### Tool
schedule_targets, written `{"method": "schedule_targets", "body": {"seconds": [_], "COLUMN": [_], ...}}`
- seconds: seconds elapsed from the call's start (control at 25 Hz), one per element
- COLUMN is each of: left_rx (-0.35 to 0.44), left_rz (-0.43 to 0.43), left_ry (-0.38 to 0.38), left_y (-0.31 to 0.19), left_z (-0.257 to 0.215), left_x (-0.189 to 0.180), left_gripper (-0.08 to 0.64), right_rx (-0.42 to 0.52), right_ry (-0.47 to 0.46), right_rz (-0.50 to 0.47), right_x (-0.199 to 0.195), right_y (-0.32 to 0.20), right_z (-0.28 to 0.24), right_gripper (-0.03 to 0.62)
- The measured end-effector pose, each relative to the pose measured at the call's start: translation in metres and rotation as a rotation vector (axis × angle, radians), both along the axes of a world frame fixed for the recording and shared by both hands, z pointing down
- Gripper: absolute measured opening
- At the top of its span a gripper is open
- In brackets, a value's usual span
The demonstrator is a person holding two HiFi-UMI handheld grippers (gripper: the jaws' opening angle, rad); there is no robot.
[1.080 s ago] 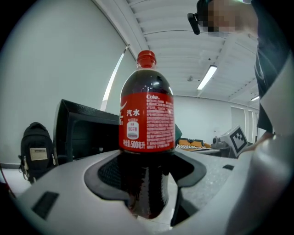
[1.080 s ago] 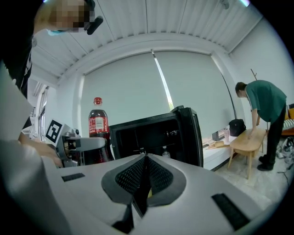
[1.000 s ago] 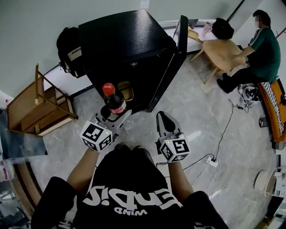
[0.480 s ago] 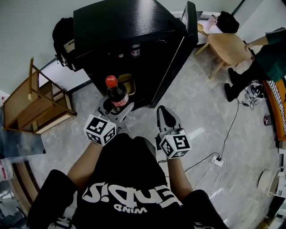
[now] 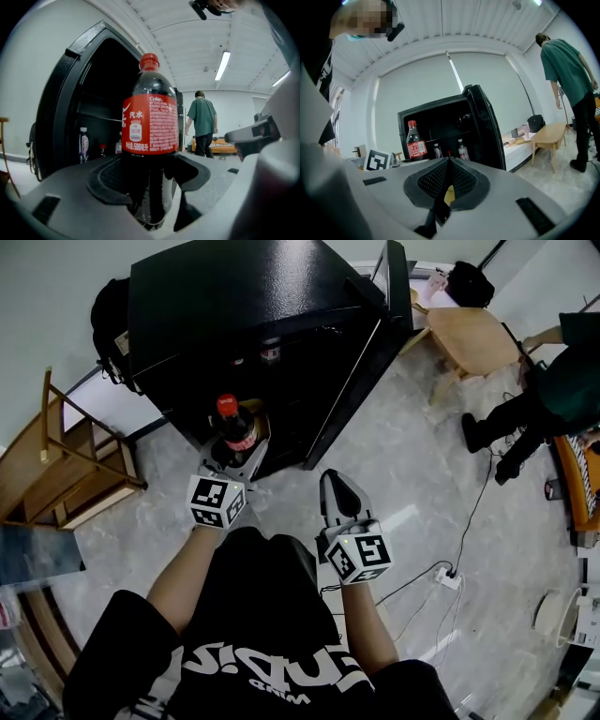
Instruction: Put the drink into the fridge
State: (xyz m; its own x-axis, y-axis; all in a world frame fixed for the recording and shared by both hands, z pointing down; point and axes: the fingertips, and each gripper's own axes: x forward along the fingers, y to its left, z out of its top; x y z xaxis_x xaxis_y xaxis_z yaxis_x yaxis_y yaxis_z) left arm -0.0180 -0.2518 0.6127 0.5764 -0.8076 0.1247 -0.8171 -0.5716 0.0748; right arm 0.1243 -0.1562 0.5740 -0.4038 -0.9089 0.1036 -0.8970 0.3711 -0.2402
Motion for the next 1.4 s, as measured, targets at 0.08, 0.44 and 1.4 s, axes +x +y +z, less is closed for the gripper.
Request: {"method": "schedule_targets", "body": {"seconds": [0.08,0.44,1.4], "left_rx": [0.005,0.021,-0.047], "left_rz": [-0.023,-0.105,-0.252], "left_ry": [0.001,-0.037,-0.086], "left_y": [-0.015,-0.078,-0.185], "left_z": [0.013,0.061,0.129], "left_x": [0.0,-0.001,-0.027], "left_gripper": [0.288,0.288,0.288], "right_rx": [-0.006,-0.038,-0.088], "right_ry": [0.004,0.003,0.026], "right_rz": [-0.002,0.025,0.037], "right_x": [0.001,0.016,0.021], "right_y": [0.0,0.001,-0.023], "right_z": [0.004,0.027,0.069], "right_gripper": [0.025,0.025,0.025]}}
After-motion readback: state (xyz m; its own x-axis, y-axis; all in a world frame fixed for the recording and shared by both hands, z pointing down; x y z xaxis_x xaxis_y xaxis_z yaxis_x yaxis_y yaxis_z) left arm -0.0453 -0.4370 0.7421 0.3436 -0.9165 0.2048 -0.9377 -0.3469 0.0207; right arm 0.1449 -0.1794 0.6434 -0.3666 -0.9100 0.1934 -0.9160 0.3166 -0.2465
